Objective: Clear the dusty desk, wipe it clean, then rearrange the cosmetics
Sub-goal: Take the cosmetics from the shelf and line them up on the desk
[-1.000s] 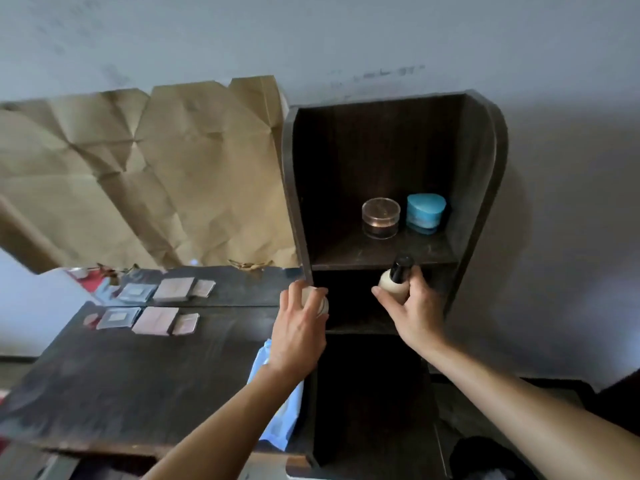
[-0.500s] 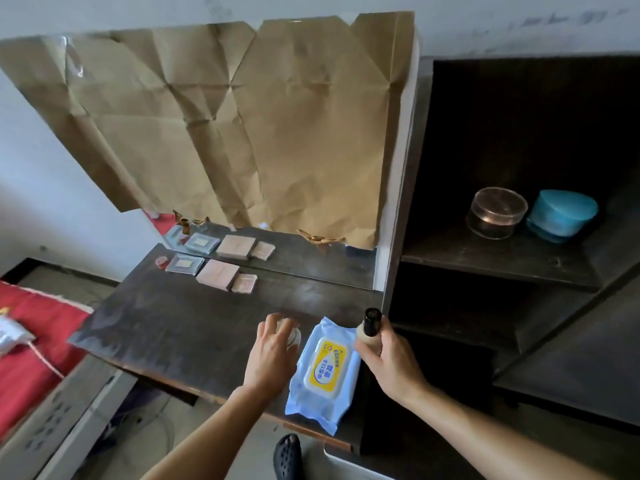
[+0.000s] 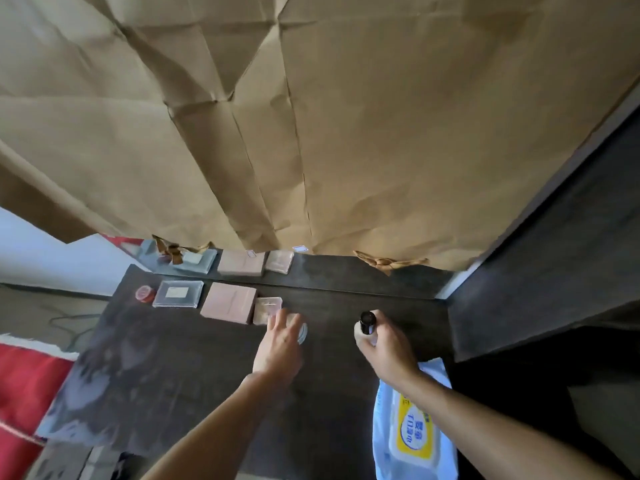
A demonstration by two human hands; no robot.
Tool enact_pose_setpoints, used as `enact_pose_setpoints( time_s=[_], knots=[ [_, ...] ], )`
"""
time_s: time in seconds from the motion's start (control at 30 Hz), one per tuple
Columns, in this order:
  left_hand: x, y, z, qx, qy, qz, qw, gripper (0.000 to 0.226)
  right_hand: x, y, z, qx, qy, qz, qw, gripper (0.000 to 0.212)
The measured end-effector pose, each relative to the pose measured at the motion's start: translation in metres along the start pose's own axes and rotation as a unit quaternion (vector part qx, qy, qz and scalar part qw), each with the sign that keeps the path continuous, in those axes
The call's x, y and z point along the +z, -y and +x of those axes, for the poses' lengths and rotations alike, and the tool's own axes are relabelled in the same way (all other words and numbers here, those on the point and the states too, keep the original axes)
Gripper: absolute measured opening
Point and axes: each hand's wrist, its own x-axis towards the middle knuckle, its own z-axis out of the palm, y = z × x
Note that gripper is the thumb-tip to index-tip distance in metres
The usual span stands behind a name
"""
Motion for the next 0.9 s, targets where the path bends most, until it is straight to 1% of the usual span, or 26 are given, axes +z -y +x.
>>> enact_pose_setpoints(
  time_s=[0.1, 0.27, 0.43, 0.53, 0.63, 0.73, 0.8, 0.9],
  knots=[
    [0.004, 0.016, 0.029, 0.018, 0.027, 0.020, 0.999, 0.051, 0.029, 0.008, 0.026, 0.019, -0.006, 0.006, 1.000, 0.017],
    [0.015, 0.023, 0.056, 0.027, 0.034, 0.024, 0.999, 0.047, 0.060, 0.011, 0.050, 0.025, -0.019, 0.018, 0.999, 0.017],
    [0.022, 0.029, 0.071, 0.036, 0.039, 0.028, 0.998, 0.043, 0.074, 0.005, 0.061, 0.009, -0.035, 0.008, 0.999, 0.028],
    [0.022, 0.031, 0.075, 0.045, 0.033, 0.027, 0.998, 0.046, 0.079, 0.001, 0.064, -0.003, -0.042, -0.007, 0.999, 0.032],
    [0.019, 0.033, 0.069, 0.053, 0.004, 0.037, 0.998, 0.050, 0.076, -0.001, 0.059, -0.003, -0.030, -0.016, 0.999, 0.041],
    [0.014, 0.028, 0.057, 0.062, -0.050, 0.031, 0.996, 0.045, 0.062, -0.006, 0.048, -0.018, -0.038, -0.031, 0.999, 0.050],
    [0.009, 0.020, 0.045, 0.072, -0.080, 0.026, 0.994, 0.040, 0.047, -0.011, 0.037, -0.024, -0.043, -0.034, 0.998, 0.050],
    [0.004, -0.001, 0.024, 0.086, -0.098, 0.016, 0.991, 0.034, 0.020, -0.021, 0.017, -0.033, -0.054, -0.043, 0.997, 0.044]
  ],
)
